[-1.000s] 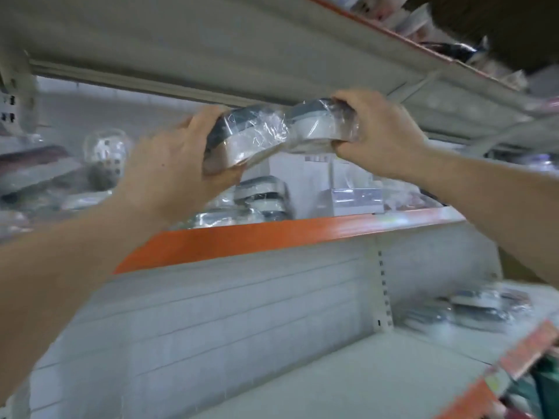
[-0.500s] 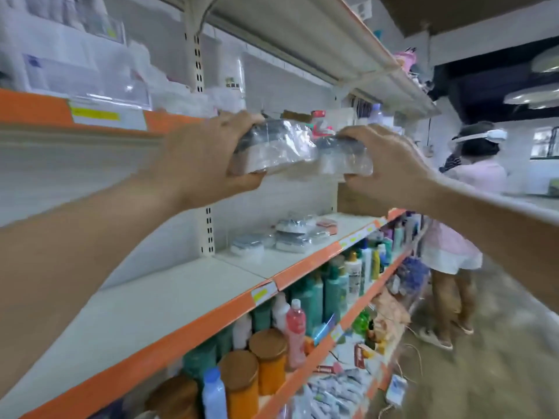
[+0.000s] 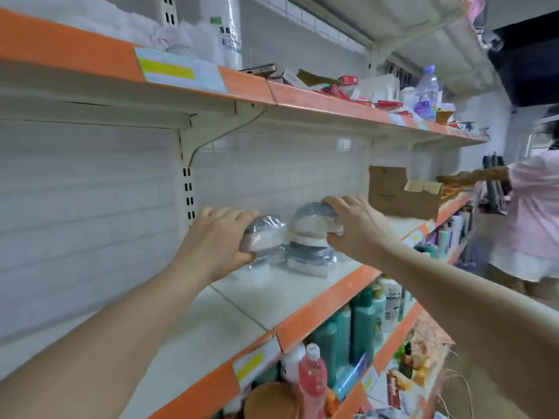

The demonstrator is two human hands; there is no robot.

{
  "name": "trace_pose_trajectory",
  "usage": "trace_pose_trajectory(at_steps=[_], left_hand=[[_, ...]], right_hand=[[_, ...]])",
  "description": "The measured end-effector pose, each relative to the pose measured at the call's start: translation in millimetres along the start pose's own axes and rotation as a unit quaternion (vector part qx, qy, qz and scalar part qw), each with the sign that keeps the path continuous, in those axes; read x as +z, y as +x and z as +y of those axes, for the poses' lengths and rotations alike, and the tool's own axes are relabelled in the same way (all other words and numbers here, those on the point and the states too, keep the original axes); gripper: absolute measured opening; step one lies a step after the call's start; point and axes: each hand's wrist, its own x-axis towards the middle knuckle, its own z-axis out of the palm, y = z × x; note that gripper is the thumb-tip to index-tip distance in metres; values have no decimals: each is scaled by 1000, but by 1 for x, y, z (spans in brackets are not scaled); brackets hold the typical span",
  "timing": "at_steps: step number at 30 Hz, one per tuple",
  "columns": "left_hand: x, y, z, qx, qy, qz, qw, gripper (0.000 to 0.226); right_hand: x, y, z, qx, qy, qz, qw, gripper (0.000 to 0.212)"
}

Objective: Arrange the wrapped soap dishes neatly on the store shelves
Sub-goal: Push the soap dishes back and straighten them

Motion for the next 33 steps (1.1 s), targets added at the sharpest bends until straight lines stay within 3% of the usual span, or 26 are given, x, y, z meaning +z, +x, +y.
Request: trace_pose_trajectory(at_steps=[4, 8, 12, 14, 18, 22, 26, 33], left_hand=[[63, 46, -13, -35, 44, -45, 997, 66], [117, 74, -10, -114, 27, -117, 986, 60], [159, 86, 0, -161, -114, -267, 943, 96], [164, 88, 1, -192, -161, -300, 920, 99], [147, 88, 7, -218, -114, -261, 933, 85], [100, 86, 18, -209, -57, -178, 960, 66], [42, 73, 20, -233, -15, -139, 962, 63], [-80, -8, 14, -287, 48, -81, 953, 57]], right_hand=[[52, 61, 17, -29, -76, 6, 997, 58], [93, 109, 35, -3, -96, 9, 995, 54], [137, 136, 52, 26, -32, -154, 987, 68], [150, 144, 61, 12, 21, -235, 972, 82], [160, 158, 79, -4, 40, -270, 962, 90], [138, 154, 67, -117, 22, -231, 966, 78], [92, 144, 22, -229, 82, -249, 937, 62], [-8, 91, -77, -366, 160, -215, 891, 54]])
